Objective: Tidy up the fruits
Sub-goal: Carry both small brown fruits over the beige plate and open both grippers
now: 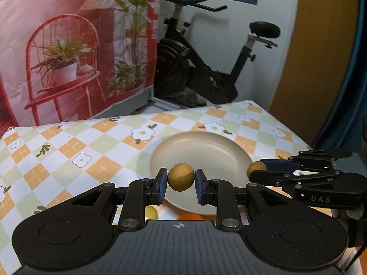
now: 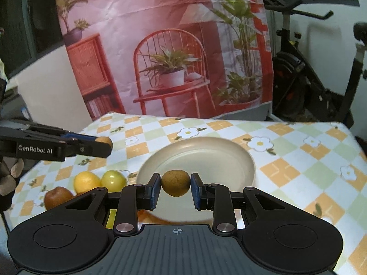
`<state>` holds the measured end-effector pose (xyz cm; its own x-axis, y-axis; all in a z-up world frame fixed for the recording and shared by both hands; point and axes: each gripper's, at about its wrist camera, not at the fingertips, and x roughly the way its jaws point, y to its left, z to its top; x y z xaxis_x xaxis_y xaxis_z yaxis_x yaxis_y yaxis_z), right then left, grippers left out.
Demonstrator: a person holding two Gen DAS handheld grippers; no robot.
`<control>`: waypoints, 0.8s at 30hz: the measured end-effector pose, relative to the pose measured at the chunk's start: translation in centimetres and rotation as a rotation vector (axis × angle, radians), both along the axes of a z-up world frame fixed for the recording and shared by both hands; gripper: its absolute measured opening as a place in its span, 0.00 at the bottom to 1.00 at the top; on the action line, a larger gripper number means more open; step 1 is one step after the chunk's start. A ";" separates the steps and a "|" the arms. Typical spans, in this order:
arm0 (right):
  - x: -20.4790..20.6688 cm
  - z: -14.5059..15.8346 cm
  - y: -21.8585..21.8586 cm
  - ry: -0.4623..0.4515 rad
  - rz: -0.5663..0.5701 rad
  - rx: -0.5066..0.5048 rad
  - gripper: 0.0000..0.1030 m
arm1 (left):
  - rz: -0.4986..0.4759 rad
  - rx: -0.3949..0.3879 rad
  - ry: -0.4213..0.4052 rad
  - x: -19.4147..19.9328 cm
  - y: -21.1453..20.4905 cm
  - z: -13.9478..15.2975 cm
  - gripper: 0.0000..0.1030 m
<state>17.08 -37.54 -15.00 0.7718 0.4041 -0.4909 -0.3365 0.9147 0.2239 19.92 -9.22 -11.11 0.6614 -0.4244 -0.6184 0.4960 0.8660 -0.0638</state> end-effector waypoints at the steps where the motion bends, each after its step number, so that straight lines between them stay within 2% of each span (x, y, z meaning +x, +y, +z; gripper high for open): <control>1: 0.4 0.1 0.2 0.005 -0.003 -0.015 0.25 | 0.004 -0.005 -0.001 0.1 0.1 -0.1 0.27; 10: 2.4 0.1 1.1 0.081 -0.051 -0.042 0.25 | -0.007 -0.020 0.043 2.8 0.7 -1.7 0.27; 13: 3.4 0.2 1.1 0.108 -0.059 -0.047 0.25 | -0.003 -0.027 0.040 3.6 0.8 -1.8 0.27; 18: 5.0 0.0 0.8 0.156 -0.061 -0.083 0.25 | 0.030 -0.082 0.026 4.7 1.3 -1.7 0.27; 24: 6.5 -0.6 0.0 0.186 -0.086 -0.129 0.25 | 0.035 -0.082 0.052 6.2 0.8 -2.7 0.27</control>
<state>23.55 -37.57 -15.56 0.6922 0.2658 -0.6710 -0.2201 0.9632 0.1546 26.08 -8.41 -13.83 0.6448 -0.4524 -0.6161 0.4599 0.8734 -0.1600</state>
